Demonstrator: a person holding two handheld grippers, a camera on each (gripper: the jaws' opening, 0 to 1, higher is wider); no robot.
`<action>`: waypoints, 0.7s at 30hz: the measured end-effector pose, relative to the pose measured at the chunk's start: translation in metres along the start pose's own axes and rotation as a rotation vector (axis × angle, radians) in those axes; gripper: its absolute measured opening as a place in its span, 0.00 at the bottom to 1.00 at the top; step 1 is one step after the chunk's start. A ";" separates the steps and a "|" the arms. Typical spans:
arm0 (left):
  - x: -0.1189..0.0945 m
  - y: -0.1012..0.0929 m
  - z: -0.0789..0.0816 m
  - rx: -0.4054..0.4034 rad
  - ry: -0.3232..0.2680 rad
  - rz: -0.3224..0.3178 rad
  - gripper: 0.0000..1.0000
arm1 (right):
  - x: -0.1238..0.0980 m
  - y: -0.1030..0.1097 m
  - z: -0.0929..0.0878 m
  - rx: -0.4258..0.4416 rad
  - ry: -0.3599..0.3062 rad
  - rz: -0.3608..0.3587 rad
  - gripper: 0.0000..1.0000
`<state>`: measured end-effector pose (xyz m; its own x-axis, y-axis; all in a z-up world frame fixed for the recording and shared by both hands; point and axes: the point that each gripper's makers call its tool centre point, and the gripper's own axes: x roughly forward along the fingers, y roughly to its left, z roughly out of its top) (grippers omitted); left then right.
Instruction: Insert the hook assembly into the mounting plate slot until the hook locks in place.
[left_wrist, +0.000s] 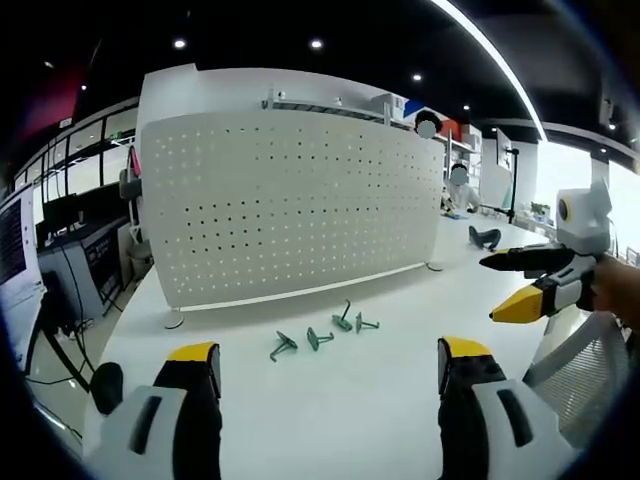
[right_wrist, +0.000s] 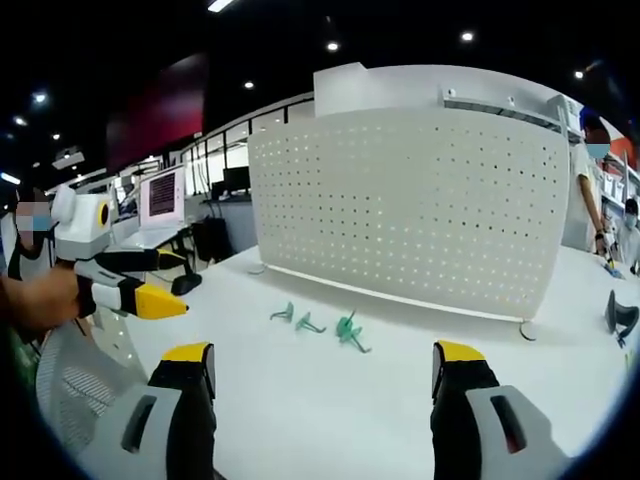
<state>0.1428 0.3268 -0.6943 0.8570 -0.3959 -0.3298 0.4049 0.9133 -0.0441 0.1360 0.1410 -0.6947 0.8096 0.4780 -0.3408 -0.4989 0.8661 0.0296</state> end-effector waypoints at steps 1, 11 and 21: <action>0.000 0.000 0.000 -0.001 0.000 0.000 0.92 | 0.000 0.000 0.000 -0.001 0.000 0.001 0.91; 0.000 0.000 0.000 0.001 0.002 -0.004 0.92 | 0.001 0.001 0.001 -0.004 0.004 0.001 0.91; 0.002 -0.002 -0.002 -0.001 0.007 -0.011 0.91 | 0.001 0.000 -0.002 -0.004 0.020 0.001 0.90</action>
<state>0.1429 0.3239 -0.6968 0.8503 -0.4051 -0.3361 0.4138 0.9091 -0.0490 0.1363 0.1411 -0.6971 0.8027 0.4758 -0.3597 -0.5012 0.8650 0.0258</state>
